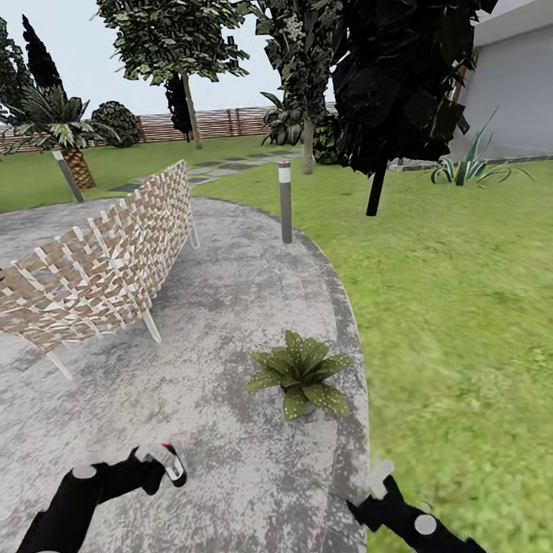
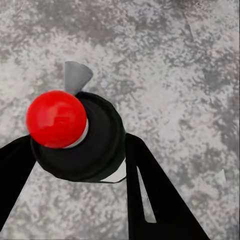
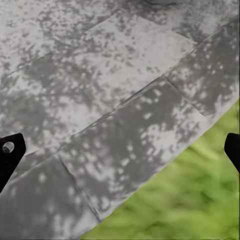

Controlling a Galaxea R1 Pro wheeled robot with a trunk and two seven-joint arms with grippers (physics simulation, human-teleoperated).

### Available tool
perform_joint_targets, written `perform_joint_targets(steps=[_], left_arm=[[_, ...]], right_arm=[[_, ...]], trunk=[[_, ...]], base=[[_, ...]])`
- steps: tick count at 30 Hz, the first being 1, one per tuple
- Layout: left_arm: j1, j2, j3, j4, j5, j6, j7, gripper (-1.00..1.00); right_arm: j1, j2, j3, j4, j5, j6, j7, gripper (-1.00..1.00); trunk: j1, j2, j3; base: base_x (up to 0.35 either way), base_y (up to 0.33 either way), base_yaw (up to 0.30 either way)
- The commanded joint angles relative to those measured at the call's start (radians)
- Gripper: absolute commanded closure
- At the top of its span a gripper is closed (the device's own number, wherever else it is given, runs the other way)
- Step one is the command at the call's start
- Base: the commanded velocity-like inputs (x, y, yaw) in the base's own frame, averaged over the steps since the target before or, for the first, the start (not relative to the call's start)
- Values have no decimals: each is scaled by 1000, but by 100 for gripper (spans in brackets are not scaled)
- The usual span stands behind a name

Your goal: Pick up the pesticide atomizer in the garden and spray insectifuge to fully cover both potted plants in the garden.

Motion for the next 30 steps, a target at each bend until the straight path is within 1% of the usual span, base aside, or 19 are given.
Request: perform_joint_targets(steps=[1,2,3,4,5,6,7,8,9,10,11,12,15,16,18,22,25,30], left_arm=[[27,-1,40,-1,46,-1,35,100],[64,-2,78,0,97,-37,100,100],[88,-3,94,3,124,-76,147,100],[110,-4,104,18,147,-127,206,100],[133,-10,113,65,173,-196,308,100],[146,-16,118,125,192,-246,412,100],[152,-19,120,163,200,-266,475,100],[156,-21,120,200,205,-280,535,100],[159,-23,120,247,208,-300,610,100],[160,-24,120,271,210,-320,650,100],[162,-28,121,309,212,-377,722,100],[162,-34,121,323,210,-396,751,100],[163,-43,116,347,205,-407,781,100],[163,-46,112,385,195,-409,784,100],[163,-45,112,400,195,-411,782,100],[187,-47,118,401,199,-414,791,100],[191,-46,120,402,199,-415,794,100],[192,-48,120,405,200,-413,797,100]], right_arm=[[0,2,-2,54,4,-51,-60,-100],[0,4,-2,124,-20,-122,-140,-100],[1,6,-3,167,-50,-169,-186,-100],[1,9,-3,208,-100,-219,-226,-100],[2,10,-3,259,-195,-280,-263,-100],[3,8,-2,288,-280,-318,-281,-100],[3,7,-1,299,-320,-332,-287,-100],[4,7,-1,306,-347,-342,-291,-100],[6,6,-1,312,-370,-351,-294,-100],[7,6,-1,315,-379,-356,-296,-100],[9,5,-1,317,-391,-362,-297,-100],[9,3,-1,317,-394,-364,-297,-100],[9,-3,-1,316,-396,-364,-298,-100],[9,-7,0,317,-399,-365,-300,-100],[9,-8,1,318,-399,-365,-300,-100],[9,-8,1,319,-400,-361,-301,-100],[9,-5,1,318,-401,-360,-301,-100],[9,-2,-1,317,-402,-359,-301,-100]], trunk=[[0,0,-1],[0,0,-1],[0,0,-1],[0,0,-1],[0,0,-1],[0,0,-1],[0,0,-1],[0,0,-1],[0,0,-1],[0,0,-1],[0,0,-1],[0,0,-1],[0,0,-1],[0,0,-1],[0,0,-1],[0,0,-1],[0,0,-1],[0,0,-1]], base=[[0,0,0],[0,0,0],[0,0,0],[0,0,0],[0,0,0],[0,0,0],[0,0,0],[0,0,0],[0,0,0],[0,0,0],[0,0,0],[0,0,0],[0,0,0],[0,0,0],[0,0,0],[0,-77,0],[-57,-227,0],[-206,-214,0]])
